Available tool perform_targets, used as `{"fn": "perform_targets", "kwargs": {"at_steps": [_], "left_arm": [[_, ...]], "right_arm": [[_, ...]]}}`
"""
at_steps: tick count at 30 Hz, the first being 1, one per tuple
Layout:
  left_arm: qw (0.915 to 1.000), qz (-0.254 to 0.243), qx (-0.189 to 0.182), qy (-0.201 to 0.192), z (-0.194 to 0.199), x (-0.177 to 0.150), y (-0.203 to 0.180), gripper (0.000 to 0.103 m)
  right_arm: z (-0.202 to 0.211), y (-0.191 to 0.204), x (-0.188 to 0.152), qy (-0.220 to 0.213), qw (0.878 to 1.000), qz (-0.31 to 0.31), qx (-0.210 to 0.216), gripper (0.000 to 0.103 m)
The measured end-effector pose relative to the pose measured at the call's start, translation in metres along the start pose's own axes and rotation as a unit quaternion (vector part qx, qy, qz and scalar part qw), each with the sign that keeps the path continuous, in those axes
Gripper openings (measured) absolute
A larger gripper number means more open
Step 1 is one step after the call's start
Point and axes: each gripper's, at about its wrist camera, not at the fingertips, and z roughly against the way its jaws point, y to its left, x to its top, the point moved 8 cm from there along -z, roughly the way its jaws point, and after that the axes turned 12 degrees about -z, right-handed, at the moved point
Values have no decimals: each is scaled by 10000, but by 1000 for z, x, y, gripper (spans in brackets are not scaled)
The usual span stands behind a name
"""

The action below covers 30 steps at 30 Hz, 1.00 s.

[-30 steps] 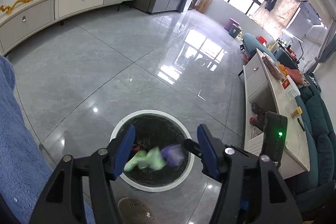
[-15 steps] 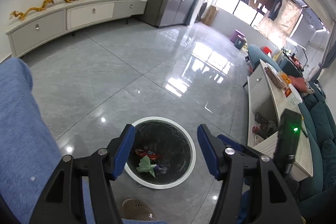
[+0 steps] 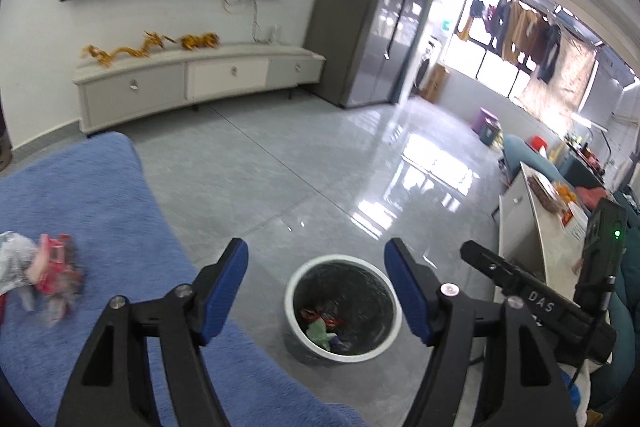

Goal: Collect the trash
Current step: 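Move both open tools back to the trash on the rug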

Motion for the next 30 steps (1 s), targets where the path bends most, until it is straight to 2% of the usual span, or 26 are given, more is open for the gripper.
{"fn": "perform_targets", "kwargs": {"at_steps": [11,19,30], "left_arm": [[9990,-42,288,-347,67,-7,19,70],[9974,54,351,-624,112,-12,23,70],[9936,312,558,-927,164,-28,53,69]], "right_arm": [[31,44,-2,-216,9986,401,268,58],[55,73,-5,-386,9959,661,484,58],[82,113,-20,-537,9903,1031,756,59]]}}
